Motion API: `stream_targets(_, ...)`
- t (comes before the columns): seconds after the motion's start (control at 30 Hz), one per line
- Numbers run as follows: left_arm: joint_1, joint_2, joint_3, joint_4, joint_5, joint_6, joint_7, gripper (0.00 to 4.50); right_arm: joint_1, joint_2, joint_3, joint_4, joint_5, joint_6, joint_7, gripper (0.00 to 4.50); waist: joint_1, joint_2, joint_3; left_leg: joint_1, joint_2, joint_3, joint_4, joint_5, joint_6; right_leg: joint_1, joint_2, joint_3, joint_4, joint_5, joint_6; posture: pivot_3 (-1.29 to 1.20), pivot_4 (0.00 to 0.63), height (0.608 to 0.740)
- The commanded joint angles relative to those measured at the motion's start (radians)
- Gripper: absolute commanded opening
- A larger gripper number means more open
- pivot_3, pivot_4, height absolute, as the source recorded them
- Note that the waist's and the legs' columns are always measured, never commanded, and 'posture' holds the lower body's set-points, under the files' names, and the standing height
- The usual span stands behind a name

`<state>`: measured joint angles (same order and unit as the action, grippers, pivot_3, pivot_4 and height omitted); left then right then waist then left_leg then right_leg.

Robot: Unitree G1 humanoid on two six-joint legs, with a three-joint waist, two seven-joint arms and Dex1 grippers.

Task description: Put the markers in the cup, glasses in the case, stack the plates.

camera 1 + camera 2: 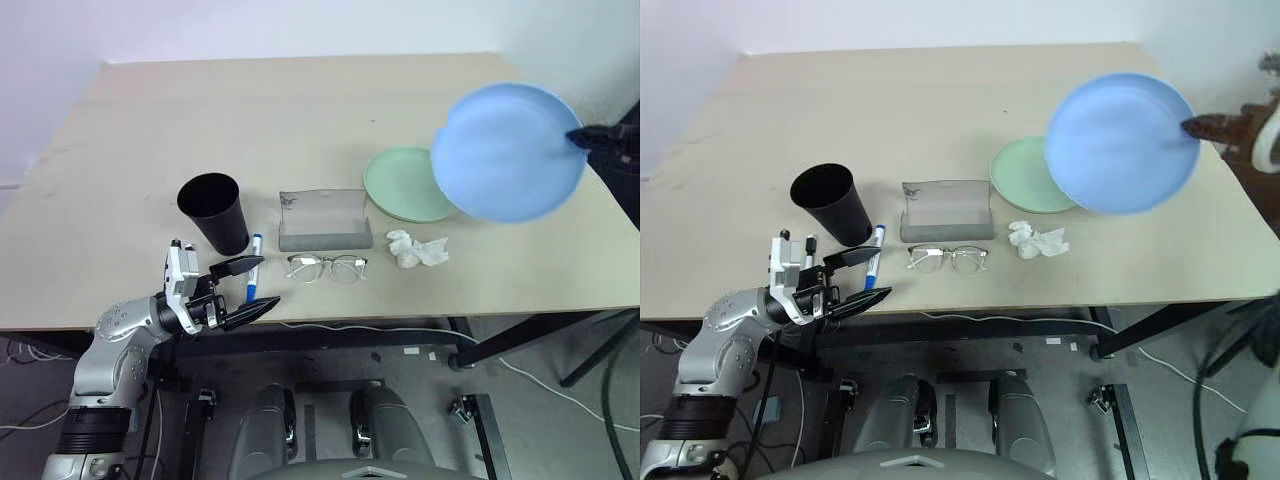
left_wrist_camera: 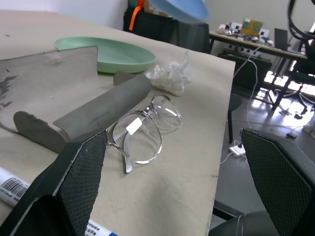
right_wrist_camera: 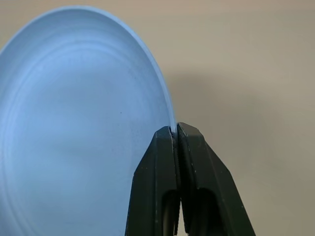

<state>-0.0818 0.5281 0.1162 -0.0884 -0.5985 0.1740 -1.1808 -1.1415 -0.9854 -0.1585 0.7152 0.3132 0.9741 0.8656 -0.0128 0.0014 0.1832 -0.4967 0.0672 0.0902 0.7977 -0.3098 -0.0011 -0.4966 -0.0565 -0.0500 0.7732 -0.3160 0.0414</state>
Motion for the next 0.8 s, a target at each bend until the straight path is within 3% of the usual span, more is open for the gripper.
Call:
stream_targets(0.03, 0.002, 0.011, 0.011, -0.049, -0.011, 0.011, 0.017, 4.5, -0.103, 0.067, -0.009, 0.106, -0.043, -0.054, -0.125, 0.01, 0.0, 0.0, 0.0, 0.0, 0.0, 0.0, 0.0, 0.0, 0.0, 0.0, 0.0, 0.0, 0.0, 0.0, 0.0, 0.0, 0.15, 0.67)
stream_targets(0.13, 0.018, 0.017, 0.016, -0.069, -0.013, 0.017, 0.029, 4.5, -0.177, 0.146, -0.029, 0.226, -0.058, -0.084, -0.23, 0.01, -0.002, 0.0, 0.0, -0.001, -0.001, 0.003, 0.0, -0.001, 0.001, -0.001, -0.001, 0.002, 0.0, 0.001, 0.002, 0.0, 0.15, 0.67)
stream_targets(0.33, 0.043, 0.023, 0.024, -0.093, -0.013, 0.014, 0.05, 4.5, -0.209, 0.236, -0.015, 0.355, -0.091, -0.158, -0.282, 0.01, -0.001, 0.001, 0.0, -0.001, -0.001, 0.006, 0.0, -0.001, 0.002, -0.002, 0.0, 0.003, 0.0, 0.002, 0.003, 0.0, 0.15, 0.67)
stream_targets(0.8, 0.047, 0.025, 0.031, -0.13, -0.017, 0.042, 0.086, 4.5, -0.16, 0.327, 0.015, 0.446, -0.169, -0.265, -0.324, 0.01, -0.006, 0.001, 0.0, 0.0, -0.001, 0.012, 0.0, -0.001, 0.002, -0.004, 0.001, 0.007, 0.002, 0.003, 0.005, 0.0, 0.15, 0.67)
